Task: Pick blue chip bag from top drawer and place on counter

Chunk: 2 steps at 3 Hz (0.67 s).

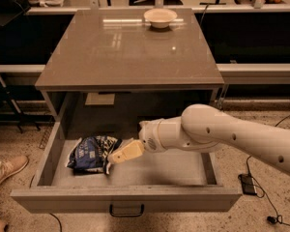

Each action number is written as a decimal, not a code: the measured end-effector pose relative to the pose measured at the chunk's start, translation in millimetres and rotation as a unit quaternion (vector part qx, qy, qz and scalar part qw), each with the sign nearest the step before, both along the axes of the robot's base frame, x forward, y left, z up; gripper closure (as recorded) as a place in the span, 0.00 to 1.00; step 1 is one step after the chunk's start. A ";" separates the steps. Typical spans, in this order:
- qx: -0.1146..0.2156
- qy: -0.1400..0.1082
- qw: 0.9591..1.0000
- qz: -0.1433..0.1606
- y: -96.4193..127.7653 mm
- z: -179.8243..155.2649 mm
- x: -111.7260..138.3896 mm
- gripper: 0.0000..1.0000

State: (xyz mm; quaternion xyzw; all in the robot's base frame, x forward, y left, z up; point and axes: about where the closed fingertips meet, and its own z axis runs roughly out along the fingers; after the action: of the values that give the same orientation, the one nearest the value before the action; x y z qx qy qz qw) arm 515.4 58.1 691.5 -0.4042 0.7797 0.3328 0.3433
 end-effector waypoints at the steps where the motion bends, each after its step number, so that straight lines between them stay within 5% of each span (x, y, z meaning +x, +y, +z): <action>1: 0.008 0.001 1.000 0.007 19.2 -25.3 2.5 0.00; 2: 0.017 -0.005 1.000 0.022 40.5 -35.8 5.9 0.00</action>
Offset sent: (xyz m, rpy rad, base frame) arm 0.0114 0.0619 -0.0481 0.0576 -0.0263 0.0700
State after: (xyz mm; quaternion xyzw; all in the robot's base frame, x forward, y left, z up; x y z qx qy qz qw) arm 521.3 98.6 655.7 -0.4166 0.7631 0.3517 0.3471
